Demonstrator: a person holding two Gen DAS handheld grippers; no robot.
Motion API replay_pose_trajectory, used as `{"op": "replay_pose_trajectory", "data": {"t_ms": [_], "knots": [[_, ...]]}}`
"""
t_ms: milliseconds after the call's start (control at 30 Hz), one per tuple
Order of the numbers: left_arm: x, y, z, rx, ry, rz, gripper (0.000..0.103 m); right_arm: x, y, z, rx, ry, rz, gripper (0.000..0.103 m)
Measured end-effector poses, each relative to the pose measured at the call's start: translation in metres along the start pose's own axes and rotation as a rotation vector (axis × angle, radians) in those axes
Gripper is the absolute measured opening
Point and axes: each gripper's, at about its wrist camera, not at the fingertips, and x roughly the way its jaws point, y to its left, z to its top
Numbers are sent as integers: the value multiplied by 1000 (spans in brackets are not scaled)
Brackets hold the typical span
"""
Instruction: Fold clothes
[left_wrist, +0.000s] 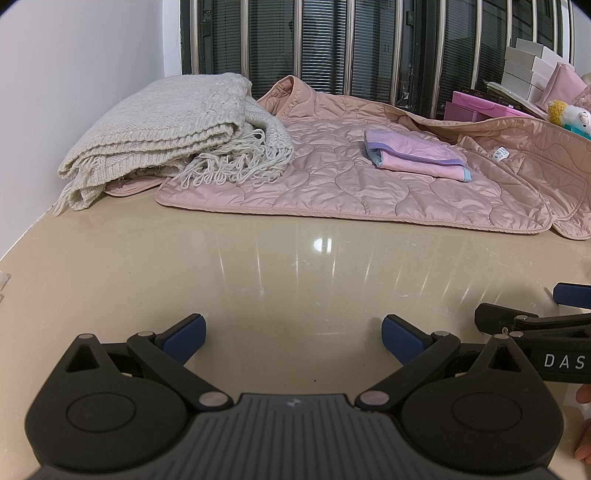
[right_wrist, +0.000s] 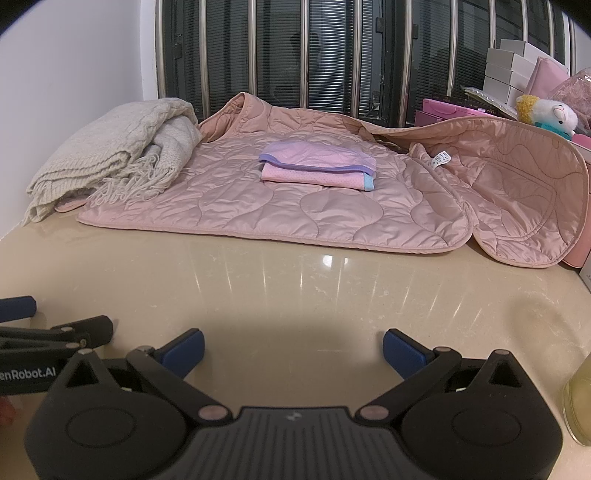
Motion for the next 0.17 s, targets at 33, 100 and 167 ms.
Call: {"op": "replay_pose_trajectory", "data": {"t_ms": [33,100,167], "knots": [[0,0,0,0,0,0,102,0,0,0,0,0,0,103],[0,-1,0,-1,0,1,102,0,0,0,0,0,0,103],[0,-1,0,-1,0,2,102,0,0,0,0,0,0,103]]}}
